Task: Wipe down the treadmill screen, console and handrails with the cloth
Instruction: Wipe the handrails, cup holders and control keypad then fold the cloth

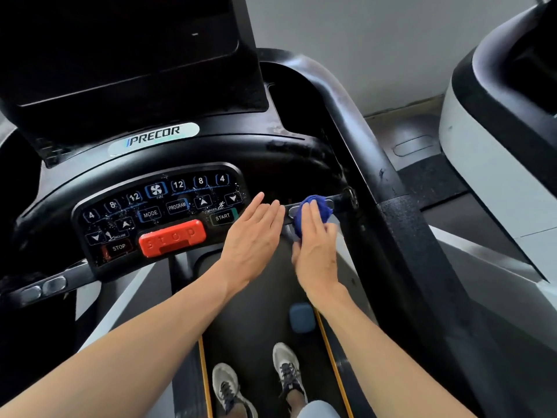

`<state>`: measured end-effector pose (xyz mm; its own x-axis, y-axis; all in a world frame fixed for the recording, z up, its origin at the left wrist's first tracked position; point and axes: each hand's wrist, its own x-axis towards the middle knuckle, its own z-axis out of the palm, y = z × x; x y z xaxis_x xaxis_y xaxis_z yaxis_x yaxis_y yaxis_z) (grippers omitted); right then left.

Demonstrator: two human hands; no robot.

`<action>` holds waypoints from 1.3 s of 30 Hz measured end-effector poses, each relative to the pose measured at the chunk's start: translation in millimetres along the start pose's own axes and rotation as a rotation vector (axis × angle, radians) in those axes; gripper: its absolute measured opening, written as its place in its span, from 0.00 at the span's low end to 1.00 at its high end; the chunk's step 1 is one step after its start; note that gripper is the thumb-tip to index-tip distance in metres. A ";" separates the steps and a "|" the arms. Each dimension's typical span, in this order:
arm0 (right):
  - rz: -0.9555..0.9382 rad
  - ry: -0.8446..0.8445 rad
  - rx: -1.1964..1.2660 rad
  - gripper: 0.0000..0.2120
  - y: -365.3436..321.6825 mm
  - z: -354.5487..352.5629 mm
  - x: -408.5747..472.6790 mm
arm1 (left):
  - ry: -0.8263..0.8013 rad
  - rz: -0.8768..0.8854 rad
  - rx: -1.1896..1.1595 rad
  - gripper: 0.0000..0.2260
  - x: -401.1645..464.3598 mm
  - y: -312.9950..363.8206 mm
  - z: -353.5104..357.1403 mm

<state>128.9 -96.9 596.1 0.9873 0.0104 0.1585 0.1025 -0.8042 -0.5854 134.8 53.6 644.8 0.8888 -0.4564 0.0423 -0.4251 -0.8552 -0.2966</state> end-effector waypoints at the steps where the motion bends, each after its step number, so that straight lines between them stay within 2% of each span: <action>1: -0.096 -0.034 -0.018 0.39 -0.7 -0.6 -4.3 | 0.012 -0.016 -0.009 0.24 2.0 0.4 -0.3; 2: -0.146 -0.048 -0.018 0.38 1.6 -2.5 -2.1 | 0.028 -0.032 -0.022 0.23 4.2 1.3 0.1; 5: -0.068 -0.003 0.024 0.37 6.6 -4.7 7.7 | 0.028 -0.058 -0.064 0.20 6.7 6.1 1.3; 8: -0.094 -0.063 0.050 0.39 -3.0 -6.4 -4.0 | 0.027 -0.085 -0.074 0.19 8.7 8.1 -0.7; 12: 0.042 -0.020 0.115 0.38 -6.3 -5.1 -2.6 | -0.018 -0.084 -0.088 0.21 7.0 8.0 -2.1; 16: 0.002 -0.027 0.153 0.38 -13.7 -3.4 -4.0 | 0.013 -0.095 -0.084 0.20 8.4 8.2 -3.8; 20: 0.177 0.006 0.246 0.37 -23.4 -3.6 -4.3 | 0.006 -0.089 -0.080 0.20 9.2 8.4 -2.1; 22: 0.078 -0.035 0.206 0.40 -27.8 -4.1 -18.2 | 0.013 -0.095 -0.090 0.19 12.1 8.5 -3.2; 25: -0.145 -0.030 0.066 0.39 -1.6 -4.1 8.6 | 0.055 -0.090 -0.114 0.20 14.6 6.5 1.6; 27: -0.093 0.002 0.007 0.39 12.5 -9.9 22.0 | 0.064 -0.073 -0.109 0.20 18.3 3.9 5.0; 29: 0.086 0.029 0.074 0.41 5.1 -12.0 5.2 | 0.067 -0.068 -0.116 0.19 20.4 4.1 5.2; 30: 0.115 0.009 0.104 0.42 -4.3 -10.0 -6.9 | 0.079 -0.068 -0.118 0.19 21.6 4.5 4.1; 32: -0.034 -0.061 0.081 0.41 -16.9 0.3 -20.4 | 0.079 -0.077 -0.123 0.17 24.8 3.7 2.0; 34: -0.207 -0.025 0.037 0.38 -10.1 1.6 -2.3 | 0.085 -0.106 -0.118 0.15 29.1 2.1 0.3; 35: -0.203 -0.007 0.010 0.39 0.8 -1.1 10.6 | 0.067 -0.113 -0.119 0.13 30.7 1.4 -0.3; 38: 0.130 0.046 0.043 0.40 19.2 -14.1 20.0 | -0.044 -0.125 -0.138 0.12 33.6 -0.3 0.5; 39: 0.162 0.069 0.038 0.40 12.2 -15.5 12.3 | -0.056 -0.134 -0.140 0.12 35.5 -0.1 -1.5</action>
<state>140.4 -115.8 603.1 0.9808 -0.1592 0.1129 -0.0514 -0.7688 -0.6374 166.0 37.1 647.8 0.9454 -0.3253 0.0178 -0.3187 -0.9349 -0.1561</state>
